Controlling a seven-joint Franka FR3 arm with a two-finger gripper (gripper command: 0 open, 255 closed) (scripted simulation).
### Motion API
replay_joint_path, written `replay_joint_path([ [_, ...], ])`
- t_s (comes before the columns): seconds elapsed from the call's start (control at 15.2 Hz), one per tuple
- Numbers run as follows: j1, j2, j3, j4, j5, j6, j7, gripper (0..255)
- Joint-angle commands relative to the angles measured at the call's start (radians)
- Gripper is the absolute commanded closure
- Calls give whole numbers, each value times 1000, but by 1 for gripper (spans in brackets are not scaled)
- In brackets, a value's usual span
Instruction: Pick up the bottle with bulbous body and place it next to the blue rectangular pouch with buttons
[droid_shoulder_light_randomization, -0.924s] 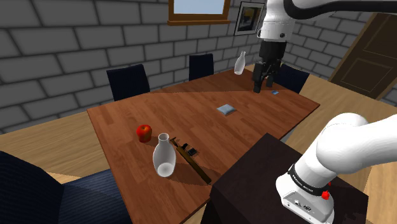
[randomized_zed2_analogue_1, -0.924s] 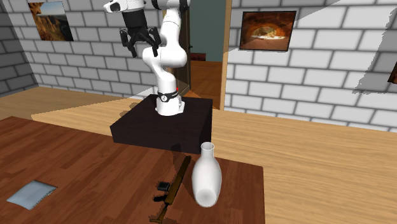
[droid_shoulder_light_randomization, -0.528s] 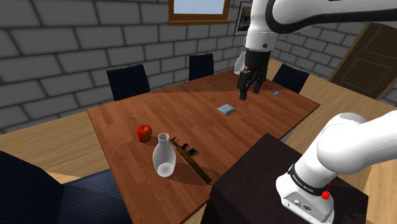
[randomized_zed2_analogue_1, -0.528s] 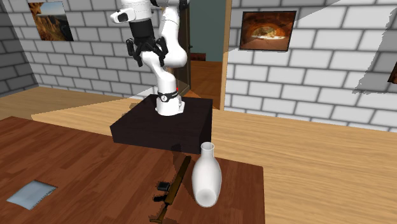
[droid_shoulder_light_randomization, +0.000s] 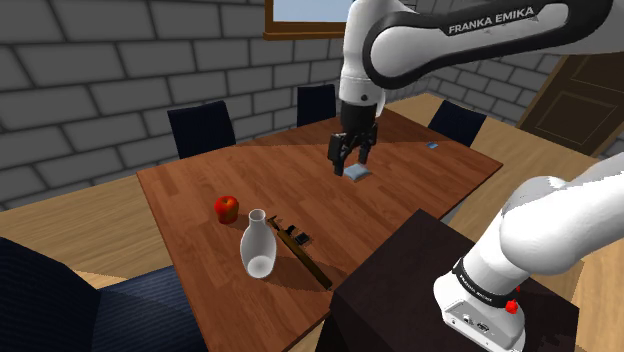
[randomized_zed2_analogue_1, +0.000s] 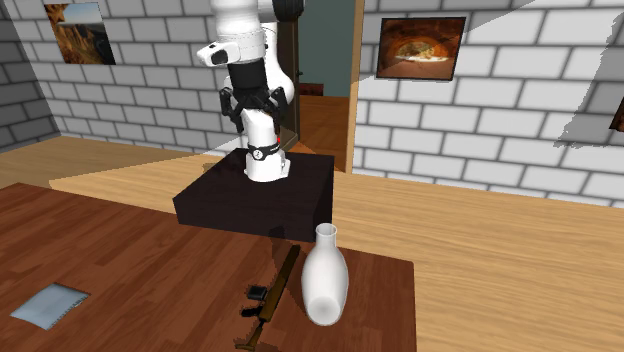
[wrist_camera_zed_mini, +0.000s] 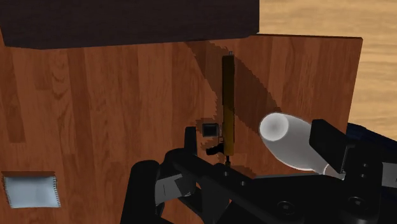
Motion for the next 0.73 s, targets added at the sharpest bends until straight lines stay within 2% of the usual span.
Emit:
replay_joint_path([
  [0.0, 9, 62, 33, 17, 2, 55, 36, 0],
  [0.33, 22, 239, 104, 93, -29, 173, 126, 0],
  [0.66, 42, 431, 156, 201, -105, 264, 234, 0],
])
